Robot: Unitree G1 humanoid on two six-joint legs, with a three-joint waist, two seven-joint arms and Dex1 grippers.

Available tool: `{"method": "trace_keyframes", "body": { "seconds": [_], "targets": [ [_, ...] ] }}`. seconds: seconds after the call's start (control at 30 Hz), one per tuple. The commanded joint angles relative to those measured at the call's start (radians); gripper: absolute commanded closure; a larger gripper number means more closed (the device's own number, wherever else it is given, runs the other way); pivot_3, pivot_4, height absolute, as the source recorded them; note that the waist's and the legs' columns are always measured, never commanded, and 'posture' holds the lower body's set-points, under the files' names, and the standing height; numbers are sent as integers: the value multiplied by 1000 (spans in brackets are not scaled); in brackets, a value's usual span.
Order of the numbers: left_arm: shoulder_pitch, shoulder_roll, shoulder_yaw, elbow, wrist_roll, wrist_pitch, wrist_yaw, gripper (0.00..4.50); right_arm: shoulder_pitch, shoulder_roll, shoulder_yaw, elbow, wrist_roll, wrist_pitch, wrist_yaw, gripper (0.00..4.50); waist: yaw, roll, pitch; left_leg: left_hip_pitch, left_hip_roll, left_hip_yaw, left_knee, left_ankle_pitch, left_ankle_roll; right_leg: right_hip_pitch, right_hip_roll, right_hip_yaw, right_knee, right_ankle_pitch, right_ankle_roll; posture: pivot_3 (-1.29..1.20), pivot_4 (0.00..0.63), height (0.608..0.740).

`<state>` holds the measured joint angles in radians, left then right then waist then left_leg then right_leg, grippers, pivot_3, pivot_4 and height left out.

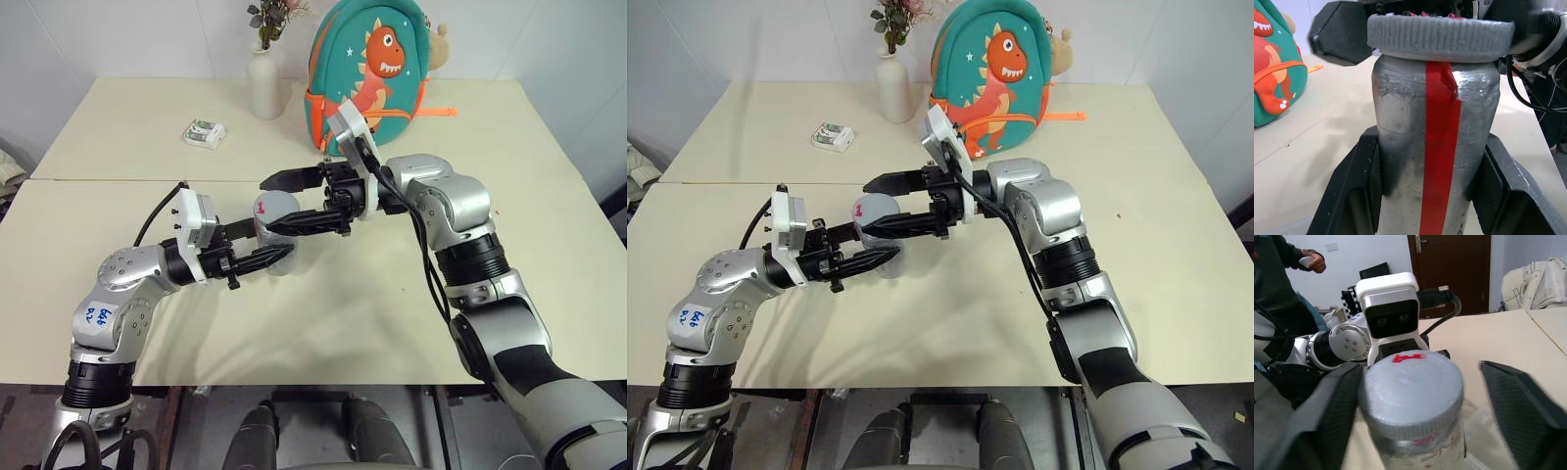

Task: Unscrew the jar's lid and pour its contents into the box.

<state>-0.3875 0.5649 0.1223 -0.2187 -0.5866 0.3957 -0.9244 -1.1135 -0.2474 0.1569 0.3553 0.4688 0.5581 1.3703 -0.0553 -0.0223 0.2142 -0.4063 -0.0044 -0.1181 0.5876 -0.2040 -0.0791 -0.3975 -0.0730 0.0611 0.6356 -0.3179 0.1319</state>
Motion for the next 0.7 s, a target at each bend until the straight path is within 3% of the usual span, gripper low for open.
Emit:
{"method": "trace_keyframes", "body": {
  "seconds": [0.03, 0.2, 0.33, 0.47, 0.57, 0.7],
  "targets": [
    [2, 5, 11, -38, -20, -10, -8, 2506, -23, 11, -22, -13, 6, -26, -17, 1915, 1, 0, 0, 0, 0, 0, 0, 0, 0, 0, 0, 0, 0, 0, 0, 0, 150, 740],
    [7, 7, 15, -40, -20, -8, -10, 2506, -31, 18, -52, -46, 57, 22, -23, 1957, 1, 0, 0, 0, 0, 0, 0, 0, 0, 0, 0, 0, 0, 0, 0, 0, 150, 740],
    [12, 8, 14, -41, -23, -10, -8, 2506, -66, 46, -183, -73, 246, 209, -85, 1957, 1, 1, 1, 0, 0, 0, 0, 0, 0, 0, 0, 0, 0, 0, 0, 0, 150, 740],
    [18, 10, 11, -45, -25, -9, -8, 2506, -80, 43, -246, -77, 313, 271, -139, 1957, 2, 2, 1, 0, 0, 0, 0, 0, 0, 0, 0, 0, 0, 0, 0, 0, 150, 740],
    [26, 11, 18, -57, -32, -6, -3, 2506, -49, 2, -253, -67, 253, 211, -191, 1957, 2, 2, 1, 0, 0, 0, 0, 0, 0, 0, 0, 0, 0, 0, 0, 0, 150, 740],
    [46, 8, 56, -73, -55, 0, 19, 2506, 91, -76, -176, -10, 8, -123, -240, 1957, 4, 1, 1, 0, 0, 0, 0, 0, 0, 0, 0, 0, -1, 0, 0, 0, 150, 740]
  ]
}}
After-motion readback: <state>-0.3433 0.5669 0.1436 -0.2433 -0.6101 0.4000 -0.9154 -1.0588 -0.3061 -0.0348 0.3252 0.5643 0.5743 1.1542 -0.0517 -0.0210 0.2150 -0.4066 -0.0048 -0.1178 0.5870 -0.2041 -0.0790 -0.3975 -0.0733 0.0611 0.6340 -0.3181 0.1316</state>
